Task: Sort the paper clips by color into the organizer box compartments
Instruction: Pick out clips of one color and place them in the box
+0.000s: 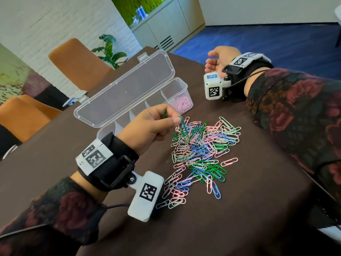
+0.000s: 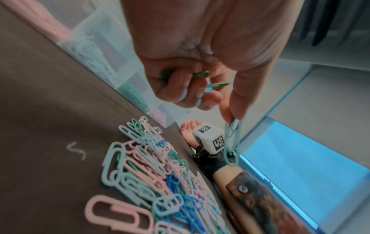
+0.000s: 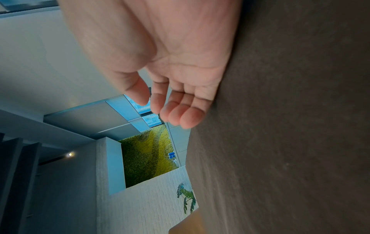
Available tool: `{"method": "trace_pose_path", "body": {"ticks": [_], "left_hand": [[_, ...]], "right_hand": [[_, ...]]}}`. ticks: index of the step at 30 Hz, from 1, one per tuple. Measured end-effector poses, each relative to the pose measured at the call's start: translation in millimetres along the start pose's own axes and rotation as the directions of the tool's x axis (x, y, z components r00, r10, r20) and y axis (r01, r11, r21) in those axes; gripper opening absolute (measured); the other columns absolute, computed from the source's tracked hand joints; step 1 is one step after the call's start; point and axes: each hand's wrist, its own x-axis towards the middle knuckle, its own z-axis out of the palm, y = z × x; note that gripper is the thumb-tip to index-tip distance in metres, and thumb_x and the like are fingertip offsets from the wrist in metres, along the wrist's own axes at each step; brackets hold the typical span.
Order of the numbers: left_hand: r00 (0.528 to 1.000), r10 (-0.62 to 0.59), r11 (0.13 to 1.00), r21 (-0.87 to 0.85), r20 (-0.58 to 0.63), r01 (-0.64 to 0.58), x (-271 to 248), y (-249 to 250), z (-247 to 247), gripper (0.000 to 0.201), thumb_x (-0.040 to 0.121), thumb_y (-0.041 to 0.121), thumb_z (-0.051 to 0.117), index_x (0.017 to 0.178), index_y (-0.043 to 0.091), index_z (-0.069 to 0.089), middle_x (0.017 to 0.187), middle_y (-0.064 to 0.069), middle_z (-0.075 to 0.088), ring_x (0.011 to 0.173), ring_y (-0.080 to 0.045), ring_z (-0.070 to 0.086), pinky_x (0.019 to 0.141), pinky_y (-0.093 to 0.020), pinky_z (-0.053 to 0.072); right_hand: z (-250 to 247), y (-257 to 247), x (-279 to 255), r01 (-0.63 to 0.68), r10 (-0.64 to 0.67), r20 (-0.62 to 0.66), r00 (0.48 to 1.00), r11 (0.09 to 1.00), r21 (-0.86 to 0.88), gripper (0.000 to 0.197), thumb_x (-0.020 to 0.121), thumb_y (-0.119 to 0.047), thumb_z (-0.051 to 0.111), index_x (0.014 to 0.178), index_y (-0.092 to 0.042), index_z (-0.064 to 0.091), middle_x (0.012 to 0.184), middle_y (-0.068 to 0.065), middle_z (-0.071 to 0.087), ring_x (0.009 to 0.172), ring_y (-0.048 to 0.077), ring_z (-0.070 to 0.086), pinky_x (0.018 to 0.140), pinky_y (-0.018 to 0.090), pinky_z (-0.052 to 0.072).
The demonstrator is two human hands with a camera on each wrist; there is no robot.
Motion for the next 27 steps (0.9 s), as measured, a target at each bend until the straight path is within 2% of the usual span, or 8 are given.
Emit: {"method": "trace_pose_path", "body": {"ticks": [4, 9, 11, 14, 17, 21, 25, 27], "left_hand": [[0.997, -0.012, 0.995, -0.096, -0.071, 0.005, -7, -2, -6, 0.009, 0.059, 0.027, 0.071, 0.057, 0.021, 0.064, 0.053, 0.004, 0.035, 0.052, -0.011, 0.022, 0.049, -0.024, 0.013], [0.986, -0.081, 0.964, -0.261, -0.144, 0.041, -11, 1, -13, 0.014, 0.072, 0.013, 0.058, 0.062, 0.021, 0.053, 0.060, 0.004, 0.045, 0.049, -0.008, 0.030, 0.041, -0.016, 0.023], [0.979, -0.134, 0.904, -0.423, -0.151, 0.059, -10, 5, -20, 0.013, 0.072, 0.009, 0.056, 0.067, 0.018, 0.048, 0.064, 0.002, 0.046, 0.049, -0.008, 0.031, 0.040, -0.016, 0.024], [0.972, -0.170, 0.810, -0.585, -0.160, 0.046, -9, 10, -29, 0.006, 0.066, 0.019, 0.055, 0.063, 0.015, 0.051, 0.067, 0.000, 0.051, 0.048, -0.009, 0.035, 0.041, -0.016, 0.026], [0.959, -0.209, 0.725, -0.688, -0.191, 0.021, -5, 11, -32, 0.014, 0.074, 0.017, 0.046, 0.062, 0.014, 0.052, 0.069, -0.001, 0.054, 0.047, -0.010, 0.038, 0.040, -0.016, 0.029], [0.922, -0.309, 0.638, -0.770, -0.235, 0.018, 10, 10, -40, 0.016, 0.090, 0.011, 0.034, 0.077, 0.013, 0.044, 0.066, -0.001, 0.057, 0.047, -0.010, 0.047, 0.040, -0.016, 0.033], [0.889, -0.377, 0.519, -0.854, -0.259, -0.029, 25, 14, -45, 0.029, 0.102, 0.021, 0.027, 0.091, 0.004, 0.048, 0.074, -0.010, 0.060, 0.052, -0.021, 0.062, 0.044, -0.019, 0.048], [0.894, -0.361, 0.461, -0.884, -0.265, -0.076, 32, 19, -44, 0.044, 0.103, 0.032, 0.028, 0.115, -0.007, 0.043, 0.097, -0.022, 0.059, 0.074, -0.034, 0.067, 0.063, -0.032, 0.057]], "right_hand": [[0, 0, 1, 0.008, -0.008, 0.008, 1.000, 1.000, 0.008, 0.010, 0.089, -0.010, 0.049, 0.087, -0.004, 0.057, 0.072, 0.007, 0.055, 0.058, 0.018, 0.054, 0.057, 0.028, 0.051], [0, 0, 3, -0.011, 0.011, 0.020, 1.000, 1.000, 0.005, 0.010, 0.089, -0.011, 0.050, 0.086, -0.004, 0.056, 0.072, 0.006, 0.054, 0.057, 0.018, 0.053, 0.055, 0.026, 0.050], [0, 0, 3, -0.011, 0.010, 0.017, 1.000, 1.000, 0.009, 0.011, 0.089, -0.011, 0.050, 0.085, -0.003, 0.056, 0.072, 0.007, 0.054, 0.058, 0.018, 0.052, 0.056, 0.027, 0.050], [0, -1, 3, -0.022, 0.022, 0.017, 1.000, 1.000, 0.002, 0.011, 0.089, -0.011, 0.051, 0.084, -0.003, 0.055, 0.072, 0.006, 0.054, 0.059, 0.018, 0.053, 0.054, 0.027, 0.050], [-1, -1, 4, -0.023, 0.023, 0.017, 1.000, 1.000, -0.001, 0.010, 0.089, -0.011, 0.050, 0.085, -0.003, 0.055, 0.072, 0.006, 0.054, 0.058, 0.018, 0.053, 0.054, 0.027, 0.050], [0, 0, 4, -0.010, 0.010, 0.013, 1.000, 1.000, -0.001, 0.010, 0.089, -0.011, 0.050, 0.086, -0.005, 0.056, 0.073, 0.007, 0.054, 0.057, 0.018, 0.053, 0.052, 0.025, 0.049], [-1, 2, 4, 0.002, -0.002, 0.014, 1.000, 1.000, 0.003, 0.009, 0.089, -0.011, 0.050, 0.089, -0.005, 0.057, 0.074, 0.008, 0.055, 0.057, 0.018, 0.053, 0.052, 0.025, 0.049], [-1, 1, 3, 0.008, -0.008, 0.013, 1.000, 1.000, 0.000, 0.009, 0.088, -0.010, 0.050, 0.090, -0.005, 0.057, 0.075, 0.008, 0.055, 0.058, 0.019, 0.054, 0.053, 0.026, 0.050]]}}
